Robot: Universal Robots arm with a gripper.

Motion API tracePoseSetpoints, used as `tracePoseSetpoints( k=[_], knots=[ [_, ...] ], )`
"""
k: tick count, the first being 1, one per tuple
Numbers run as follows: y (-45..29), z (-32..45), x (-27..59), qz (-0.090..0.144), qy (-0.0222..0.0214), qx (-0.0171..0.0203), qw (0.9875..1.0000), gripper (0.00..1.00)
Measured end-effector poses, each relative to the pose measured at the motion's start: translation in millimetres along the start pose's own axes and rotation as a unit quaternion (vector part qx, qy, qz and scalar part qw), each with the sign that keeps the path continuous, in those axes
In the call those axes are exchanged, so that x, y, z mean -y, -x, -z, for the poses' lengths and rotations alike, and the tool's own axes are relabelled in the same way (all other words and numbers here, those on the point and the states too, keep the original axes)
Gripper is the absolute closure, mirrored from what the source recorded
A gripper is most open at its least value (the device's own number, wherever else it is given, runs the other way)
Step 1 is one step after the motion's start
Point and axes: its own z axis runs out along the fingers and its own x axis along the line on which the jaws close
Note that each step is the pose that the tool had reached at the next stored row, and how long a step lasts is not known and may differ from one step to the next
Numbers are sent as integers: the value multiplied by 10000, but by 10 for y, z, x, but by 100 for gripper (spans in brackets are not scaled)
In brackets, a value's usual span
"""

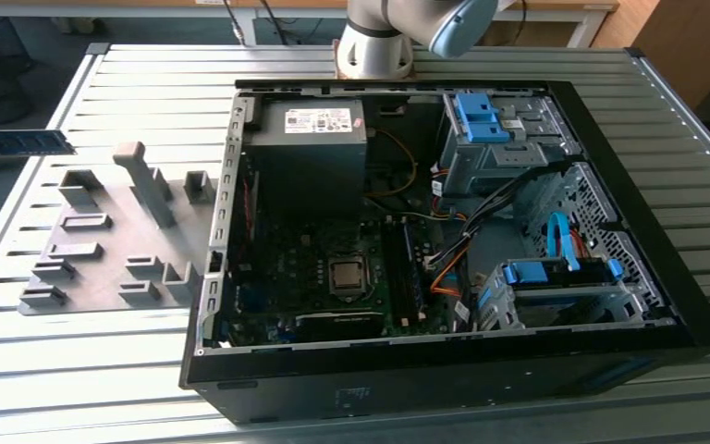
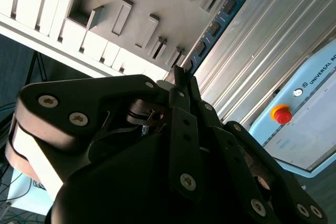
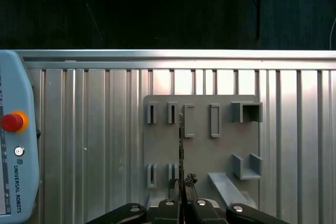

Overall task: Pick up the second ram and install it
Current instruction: 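Pick up the second ram and move it above second insertion slot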

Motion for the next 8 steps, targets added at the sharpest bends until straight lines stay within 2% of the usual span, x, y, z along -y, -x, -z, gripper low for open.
tracePoseSetpoints(
  k=[8],
  knots=[
    [0, 0, 33, 0, 0, 0, 10000, 86]
  ],
)
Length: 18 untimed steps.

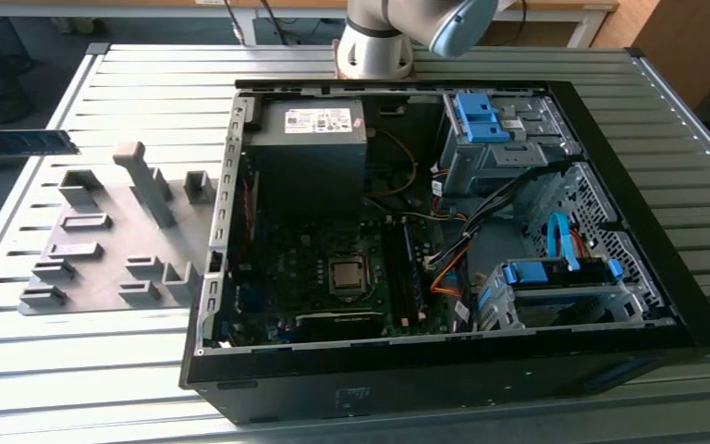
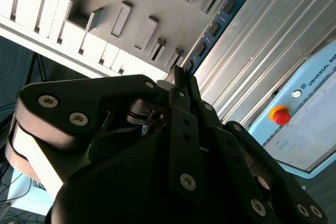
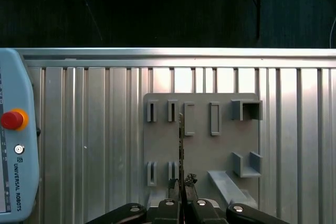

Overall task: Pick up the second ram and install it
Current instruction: 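Pick up the second ram and move it above second insertion slot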

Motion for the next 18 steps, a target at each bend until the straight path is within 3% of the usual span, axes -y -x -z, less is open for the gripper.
tracePoseSetpoints(
  k=[18],
  knots=[
    [1, 1, 74, 0, 0, 0, 10000, 86]
  ],
)
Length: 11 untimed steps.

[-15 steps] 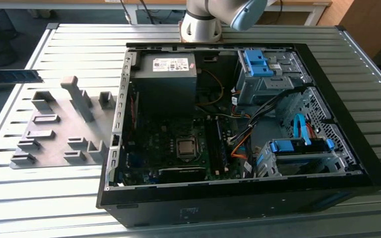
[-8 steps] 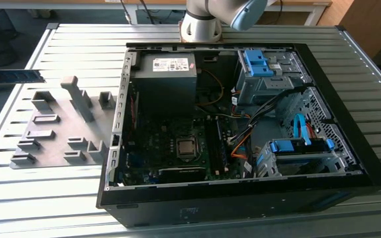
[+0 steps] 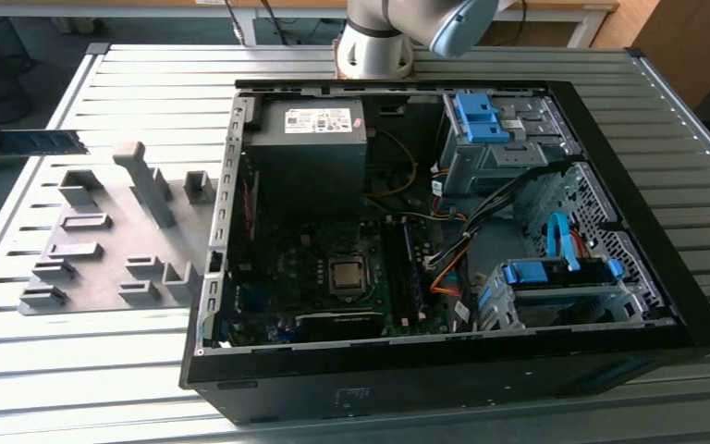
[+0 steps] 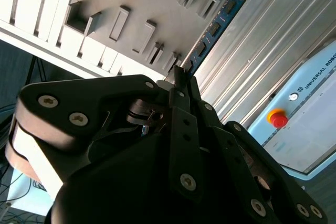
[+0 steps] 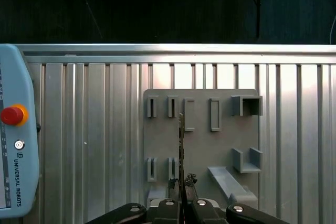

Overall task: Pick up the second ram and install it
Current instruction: 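Pick up the second ram and move it above second insertion slot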

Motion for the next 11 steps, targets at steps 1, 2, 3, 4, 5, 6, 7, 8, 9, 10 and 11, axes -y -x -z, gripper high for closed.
tracePoseSetpoints(
  k=[1, 2, 3, 4, 5, 6, 7, 8, 9, 10, 11],
  knots=[
    [0, -1, 4, 0, -1, 0, 10000, 86],
    [0, 0, 8, 0, 0, 0, 10000, 86],
    [0, 0, 13, 0, 0, 0, 10000, 86],
    [0, 0, 16, 0, 0, 0, 10000, 86],
    [0, 0, 21, 0, 0, 0, 10000, 86],
    [0, 0, 25, 0, 0, 0, 10000, 86],
    [1, 0, 29, 0, 0, 0, 10000, 86],
    [1, 0, 33, -1, 0, 0, 10000, 86],
    [1, 0, 37, 0, 0, 0, 10000, 86],
    [1, 0, 41, 0, 0, 0, 10000, 86],
    [1, 0, 45, 0, 0, 0, 10000, 86]
  ],
)
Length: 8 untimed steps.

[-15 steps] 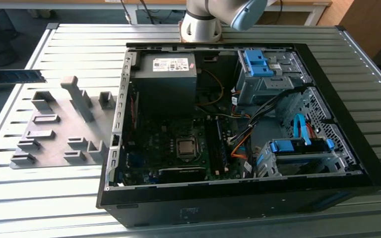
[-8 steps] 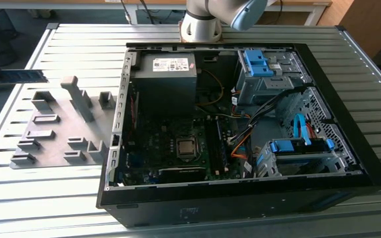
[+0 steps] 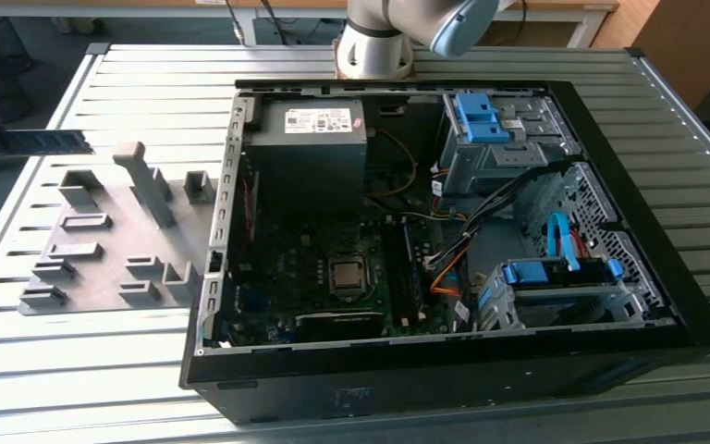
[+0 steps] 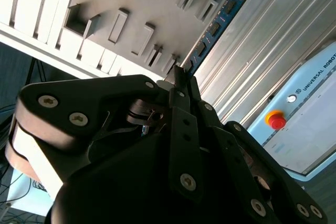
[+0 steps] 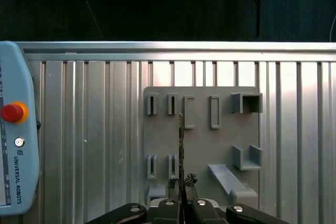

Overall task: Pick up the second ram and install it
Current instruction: 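Pick up the second ram and move it above second insertion slot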

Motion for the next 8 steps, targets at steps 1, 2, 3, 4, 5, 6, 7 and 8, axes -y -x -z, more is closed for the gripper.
tracePoseSetpoints(
  k=[1, 2, 3, 4, 5, 6, 7, 8],
  knots=[
    [0, 0, 4, 0, 0, 0, 10000, 86],
    [0, 1, 8, 0, 0, -1, 10000, 86],
    [0, 0, 12, 0, 0, 0, 10000, 86],
    [0, 0, 16, 0, 0, 0, 10000, 86],
    [0, 1, 21, 0, 0, -1, 10000, 86],
    [0, 1, 25, 0, 0, 0, 10000, 86],
    [0, 0, 29, 0, 0, 0, 10000, 86],
    [0, 0, 34, 0, 0, 0, 10000, 86]
  ],
)
